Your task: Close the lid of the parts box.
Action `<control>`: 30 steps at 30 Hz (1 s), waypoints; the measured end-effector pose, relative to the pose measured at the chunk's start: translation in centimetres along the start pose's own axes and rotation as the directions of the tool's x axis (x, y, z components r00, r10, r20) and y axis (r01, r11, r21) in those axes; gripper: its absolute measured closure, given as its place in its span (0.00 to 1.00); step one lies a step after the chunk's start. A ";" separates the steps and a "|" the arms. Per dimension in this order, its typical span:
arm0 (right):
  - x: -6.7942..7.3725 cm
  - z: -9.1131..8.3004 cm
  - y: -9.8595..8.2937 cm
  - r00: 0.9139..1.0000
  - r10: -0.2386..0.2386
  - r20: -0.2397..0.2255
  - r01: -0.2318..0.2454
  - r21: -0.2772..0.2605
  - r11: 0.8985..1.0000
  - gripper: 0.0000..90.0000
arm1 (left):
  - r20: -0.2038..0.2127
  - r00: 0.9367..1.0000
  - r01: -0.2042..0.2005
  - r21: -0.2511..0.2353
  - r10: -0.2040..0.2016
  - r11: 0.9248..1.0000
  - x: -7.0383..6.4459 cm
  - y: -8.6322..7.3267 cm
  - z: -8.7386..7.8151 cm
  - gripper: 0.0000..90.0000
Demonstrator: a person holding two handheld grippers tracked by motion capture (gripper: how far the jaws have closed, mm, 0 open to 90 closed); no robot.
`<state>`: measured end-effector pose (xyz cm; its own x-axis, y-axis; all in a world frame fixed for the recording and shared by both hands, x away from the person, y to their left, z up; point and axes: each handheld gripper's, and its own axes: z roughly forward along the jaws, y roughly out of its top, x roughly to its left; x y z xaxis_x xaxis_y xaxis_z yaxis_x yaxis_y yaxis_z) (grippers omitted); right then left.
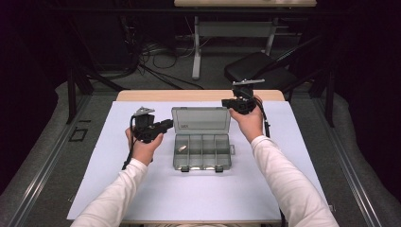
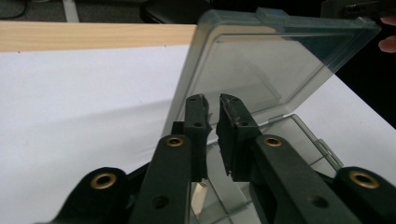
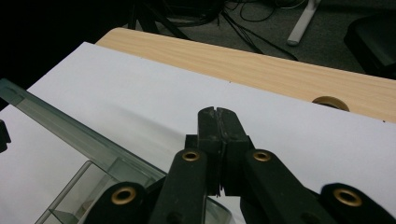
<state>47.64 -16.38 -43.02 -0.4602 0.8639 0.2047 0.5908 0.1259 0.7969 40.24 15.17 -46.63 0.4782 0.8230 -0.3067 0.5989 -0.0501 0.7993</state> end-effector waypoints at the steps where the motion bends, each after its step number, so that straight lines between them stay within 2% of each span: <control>1: 0.0 -0.1 -0.1 1.000 0.002 0.001 -0.002 0.000 1.000 0.99 | -0.006 1.000 0.002 0.001 -0.002 1.000 -0.2 0.0 0.1 0.94; 6: -0.1 -0.3 -0.6 1.000 -0.001 0.005 0.001 -0.007 1.000 0.99 | -0.017 1.000 0.012 0.015 -0.012 1.000 -1.1 -0.1 0.8 0.98; 12: 0.1 -0.8 -1.3 1.000 0.002 -0.014 -0.002 -0.027 1.000 0.99 | 0.000 1.000 0.022 0.020 -0.022 1.000 -1.8 0.0 1.4 1.00; 18: 0.8 -1.1 -1.8 0.999 -0.012 -0.035 0.011 -0.024 1.000 0.99 | 0.006 1.000 0.006 0.031 -0.006 1.000 -2.4 -0.1 1.7 1.00; 24: 1.4 -1.5 -2.6 0.998 -0.021 -0.058 0.019 -0.025 1.000 0.99 | 0.019 1.000 0.000 0.020 0.000 1.000 -2.8 -0.3 1.5 1.00; 30: 1.4 -2.0 -3.2 0.998 -0.017 -0.067 0.015 -0.028 0.999 0.99 | 0.033 0.999 0.000 0.012 -0.001 1.000 -2.9 -0.6 1.2 1.00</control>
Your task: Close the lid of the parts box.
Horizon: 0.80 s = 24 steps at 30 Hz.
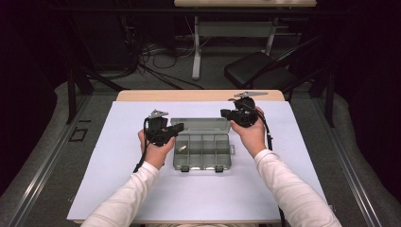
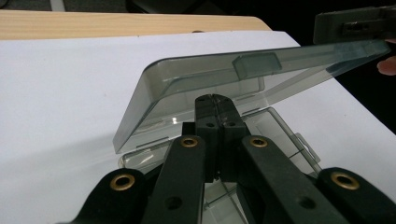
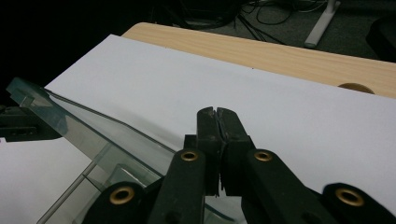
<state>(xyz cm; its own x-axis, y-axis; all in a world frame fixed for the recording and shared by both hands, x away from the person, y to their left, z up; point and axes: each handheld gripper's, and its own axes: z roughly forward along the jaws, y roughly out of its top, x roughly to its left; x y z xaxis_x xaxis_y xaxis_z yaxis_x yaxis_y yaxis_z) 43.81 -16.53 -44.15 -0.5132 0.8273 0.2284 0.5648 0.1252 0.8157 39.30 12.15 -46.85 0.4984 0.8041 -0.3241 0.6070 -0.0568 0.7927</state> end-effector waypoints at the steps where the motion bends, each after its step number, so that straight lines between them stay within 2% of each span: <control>1: 0.0 -0.1 -0.2 1.000 0.006 0.001 -0.006 0.000 1.000 0.98 | 0.002 1.000 0.003 0.002 -0.003 1.000 0.0 0.0 0.0 1.00; 3: 0.0 -0.2 -0.4 1.000 0.004 -0.001 -0.004 -0.001 1.000 0.98 | 0.017 1.000 0.014 -0.003 -0.014 1.000 0.1 -0.3 -0.1 1.00; 9: 0.2 -0.7 -1.4 1.000 0.003 -0.011 -0.003 0.006 1.000 0.99 | 0.032 0.999 0.003 -0.015 -0.003 1.000 0.0 -1.2 -0.7 1.00; 24: 0.8 -2.1 -4.5 0.998 0.007 -0.058 -0.006 0.015 1.000 0.99 | 0.031 0.999 -0.028 -0.006 0.028 1.000 -0.5 -3.6 -1.7 1.00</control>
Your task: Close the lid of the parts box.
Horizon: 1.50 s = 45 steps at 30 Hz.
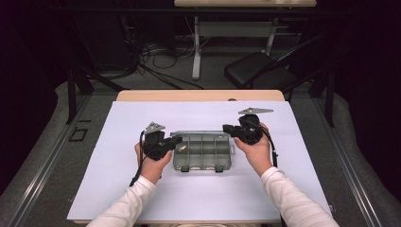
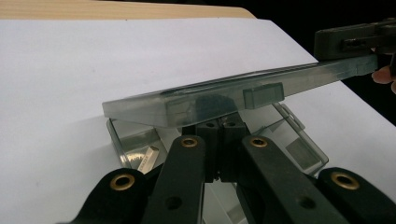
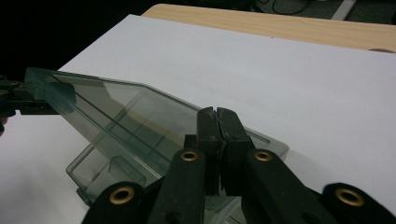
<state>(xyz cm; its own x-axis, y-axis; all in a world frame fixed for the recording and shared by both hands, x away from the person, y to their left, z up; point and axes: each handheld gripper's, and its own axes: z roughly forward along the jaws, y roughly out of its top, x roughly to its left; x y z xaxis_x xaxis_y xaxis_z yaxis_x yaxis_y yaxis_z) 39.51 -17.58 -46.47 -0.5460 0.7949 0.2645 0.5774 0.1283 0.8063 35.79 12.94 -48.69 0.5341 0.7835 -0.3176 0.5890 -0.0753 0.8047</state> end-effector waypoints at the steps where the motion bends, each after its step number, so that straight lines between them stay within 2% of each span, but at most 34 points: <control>1: 0.0 0.0 -0.2 1.000 0.007 -0.004 -0.007 0.000 1.000 0.99 | -0.001 1.000 0.002 0.001 -0.002 1.000 0.0 -0.2 0.0 1.00; 9: -0.1 -0.1 -1.7 0.999 0.024 -0.023 -0.024 -0.004 1.000 0.99 | -0.014 1.000 -0.019 0.019 0.019 1.000 0.1 -1.6 -0.6 1.00; 22: 0.6 -0.4 -4.5 0.999 -0.031 -0.019 0.030 -0.024 0.999 0.99 | -0.024 0.998 -0.048 0.079 0.050 0.996 0.3 -4.1 -1.1 1.00; 36: 0.4 -0.4 -5.3 0.999 -0.002 -0.036 0.002 -0.019 1.000 0.99 | -0.023 0.997 -0.071 0.099 0.073 0.993 0.1 -5.0 -1.9 1.00; 40: 0.3 -0.4 -5.6 0.999 0.003 -0.039 -0.004 -0.012 1.000 0.99 | -0.005 0.996 -0.089 0.112 0.090 0.990 -0.4 -5.6 -2.8 1.00; 45: 0.2 -0.3 -6.1 0.999 0.005 -0.037 -0.005 0.009 1.000 0.99 | 0.018 0.996 -0.088 0.103 0.086 0.991 -0.7 -6.1 -3.6 1.00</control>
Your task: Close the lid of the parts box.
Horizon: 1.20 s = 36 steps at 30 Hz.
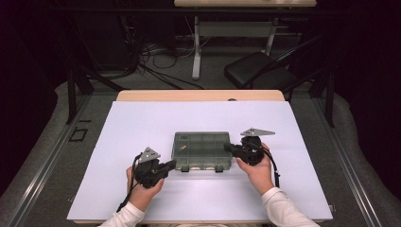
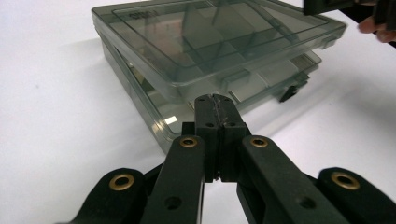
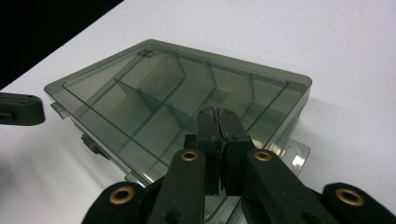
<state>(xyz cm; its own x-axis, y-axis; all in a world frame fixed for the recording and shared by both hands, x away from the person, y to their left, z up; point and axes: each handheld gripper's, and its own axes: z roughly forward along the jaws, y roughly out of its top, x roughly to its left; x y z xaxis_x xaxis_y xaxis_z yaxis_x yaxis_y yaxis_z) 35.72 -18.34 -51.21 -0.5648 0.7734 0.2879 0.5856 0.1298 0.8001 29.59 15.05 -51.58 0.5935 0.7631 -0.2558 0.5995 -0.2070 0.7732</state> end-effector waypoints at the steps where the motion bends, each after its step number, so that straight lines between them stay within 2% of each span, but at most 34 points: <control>1: 0.0 0.0 -0.1 1.000 -0.002 0.000 0.002 0.003 1.000 0.99 | 0.001 1.000 0.000 -0.003 0.000 1.000 0.0 0.0 -0.1 1.00; 7: -0.1 0.2 -0.6 1.000 0.003 0.006 -0.003 0.015 1.000 0.99 | -0.002 1.000 0.007 -0.028 -0.007 1.000 0.3 0.4 0.1 0.99; 15: 0.0 0.5 -1.4 1.000 0.004 0.015 -0.005 0.040 0.999 0.99 | -0.009 1.000 0.014 -0.028 -0.014 1.000 1.0 0.8 0.7 0.99; 22: 0.1 0.4 -1.7 1.000 0.001 0.012 -0.001 0.035 0.999 0.99 | -0.017 1.000 0.020 -0.038 -0.020 0.999 1.3 1.1 1.4 0.99; 29: 0.3 0.6 -2.0 1.000 -0.004 0.013 0.004 0.041 0.999 0.99 | -0.022 0.999 0.025 -0.016 -0.026 1.000 1.7 1.3 2.1 0.99; 33: 0.2 0.6 -2.0 1.000 -0.003 0.009 0.003 0.038 0.999 0.98 | -0.024 0.999 0.022 0.024 -0.021 0.999 1.9 1.1 2.8 0.98; 36: 0.2 0.8 -2.0 1.000 -0.005 0.010 0.004 0.046 0.999 0.98 | -0.021 1.000 0.021 0.022 -0.020 1.000 1.9 1.1 2.9 0.98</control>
<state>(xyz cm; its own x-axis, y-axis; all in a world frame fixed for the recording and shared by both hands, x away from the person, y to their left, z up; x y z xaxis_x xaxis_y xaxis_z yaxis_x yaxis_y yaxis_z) 34.85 -17.97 -53.18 -0.5615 0.7792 0.2786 0.6092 0.1614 0.7764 32.95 14.53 -52.90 0.5698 0.7799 -0.2589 0.6234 -0.2048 0.7546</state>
